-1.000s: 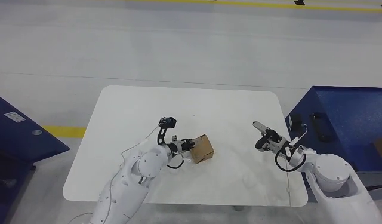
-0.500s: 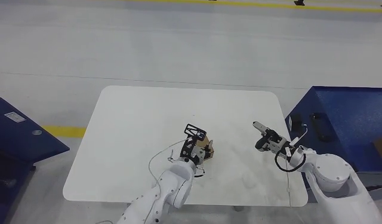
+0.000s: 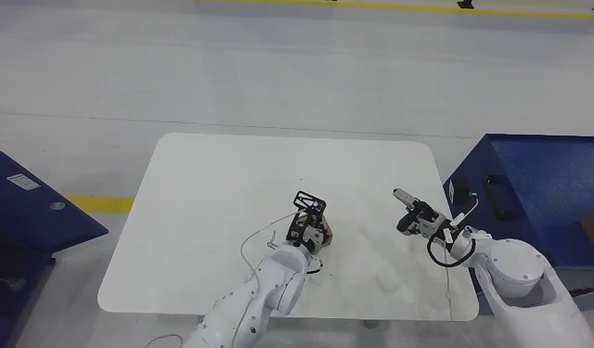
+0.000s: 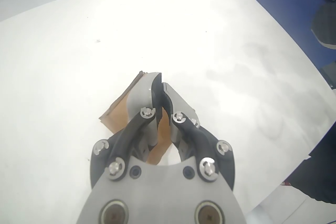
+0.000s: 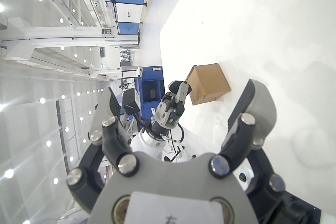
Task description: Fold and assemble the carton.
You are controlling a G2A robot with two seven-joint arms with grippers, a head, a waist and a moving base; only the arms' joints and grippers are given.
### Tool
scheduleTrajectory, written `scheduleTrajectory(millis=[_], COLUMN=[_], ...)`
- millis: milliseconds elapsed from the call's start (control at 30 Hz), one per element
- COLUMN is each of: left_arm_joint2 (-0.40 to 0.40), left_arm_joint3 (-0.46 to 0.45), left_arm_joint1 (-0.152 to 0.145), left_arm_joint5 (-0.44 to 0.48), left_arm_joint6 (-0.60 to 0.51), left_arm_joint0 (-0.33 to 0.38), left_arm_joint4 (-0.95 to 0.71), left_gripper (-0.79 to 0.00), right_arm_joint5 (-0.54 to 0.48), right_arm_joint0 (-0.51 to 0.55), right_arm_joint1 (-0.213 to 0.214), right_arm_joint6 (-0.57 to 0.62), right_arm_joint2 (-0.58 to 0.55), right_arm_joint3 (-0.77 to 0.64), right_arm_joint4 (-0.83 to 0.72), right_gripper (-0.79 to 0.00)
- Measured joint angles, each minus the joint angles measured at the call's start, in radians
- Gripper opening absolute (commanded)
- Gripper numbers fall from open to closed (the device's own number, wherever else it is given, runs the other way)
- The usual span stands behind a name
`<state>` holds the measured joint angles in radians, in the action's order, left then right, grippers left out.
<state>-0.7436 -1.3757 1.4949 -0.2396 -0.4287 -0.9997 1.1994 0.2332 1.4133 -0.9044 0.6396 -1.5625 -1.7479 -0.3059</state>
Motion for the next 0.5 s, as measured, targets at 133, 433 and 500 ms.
scheduleTrajectory(millis=[133, 433, 500], left_arm_joint2=[0.004, 0.003, 0.004], left_arm_joint3=[0.036, 0.049, 0.063], left_arm_joint1=[0.012, 0.027, 0.033], left_arm_joint5=[0.003, 0.0, -0.001], left_arm_joint6=[-0.019, -0.023, -0.019], left_arm_joint0=[0.02, 0.02, 0.027], left_arm_joint4=[-0.015, -0.004, -0.011], left_gripper=[-0.785, -0.785, -0.785], right_arm_joint5=[0.0, 0.0, 0.0], right_arm_joint0=[0.0, 0.0, 0.0], right_arm_joint1=[0.0, 0.0, 0.0], right_arm_joint6=[0.0, 0.0, 0.0], right_arm_joint2=[0.0, 0.0, 0.0], right_arm_joint3=[0.0, 0.0, 0.0], right_arm_joint4=[0.0, 0.0, 0.0], right_gripper=[0.0, 0.0, 0.0])
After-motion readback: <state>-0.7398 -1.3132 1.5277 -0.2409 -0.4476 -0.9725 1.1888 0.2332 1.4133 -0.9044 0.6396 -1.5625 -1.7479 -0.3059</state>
